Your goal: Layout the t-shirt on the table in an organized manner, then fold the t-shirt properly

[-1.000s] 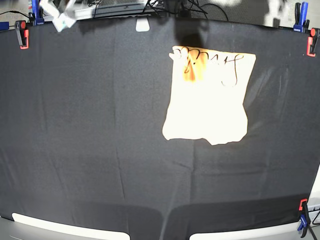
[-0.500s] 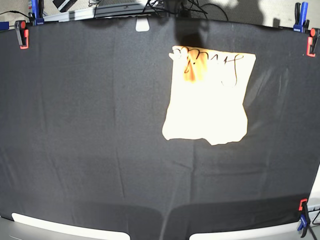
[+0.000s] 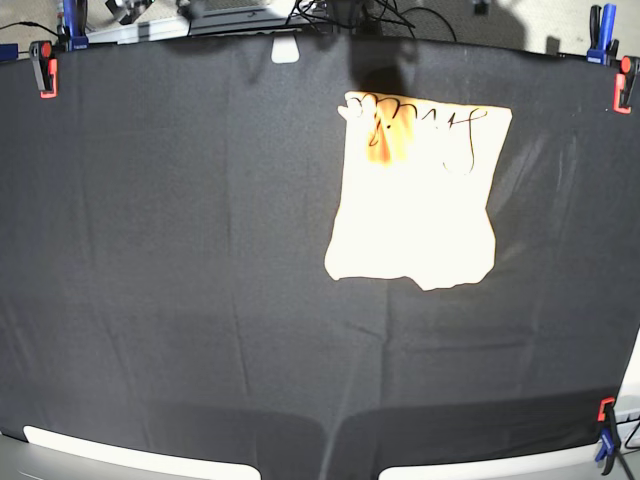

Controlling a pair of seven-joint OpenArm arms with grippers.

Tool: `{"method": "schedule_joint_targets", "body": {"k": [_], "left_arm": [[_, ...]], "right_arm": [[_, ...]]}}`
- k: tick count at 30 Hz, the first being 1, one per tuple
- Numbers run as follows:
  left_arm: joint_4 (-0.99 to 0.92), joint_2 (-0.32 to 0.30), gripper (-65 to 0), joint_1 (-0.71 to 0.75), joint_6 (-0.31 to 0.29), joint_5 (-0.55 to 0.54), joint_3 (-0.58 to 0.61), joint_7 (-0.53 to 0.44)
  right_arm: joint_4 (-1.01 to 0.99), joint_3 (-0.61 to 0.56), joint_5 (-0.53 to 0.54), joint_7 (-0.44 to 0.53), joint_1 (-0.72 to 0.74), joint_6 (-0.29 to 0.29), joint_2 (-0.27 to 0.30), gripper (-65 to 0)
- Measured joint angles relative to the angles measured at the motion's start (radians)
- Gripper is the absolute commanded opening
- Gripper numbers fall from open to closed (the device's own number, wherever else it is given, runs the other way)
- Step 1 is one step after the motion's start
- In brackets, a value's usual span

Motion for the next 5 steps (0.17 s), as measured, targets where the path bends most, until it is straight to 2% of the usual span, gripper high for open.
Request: {"method": "schedule_joint_targets", "body": {"k": [2,5], "left_arm": [[-0.010,0.007,-55.7,-0.021,-0.001,-0.055,0.000,-0.006],[-0.027,0.007,-55.7,-0.029,-0.002,-0.078,0.000,-0.033]], "right_arm": [[0.000,0.000,0.002,0.002,0.023,0.000,-0.030,-65.0],[0.001,0.000,0.005,0.017,0.039,0.001,-0.065,-65.0]]}}
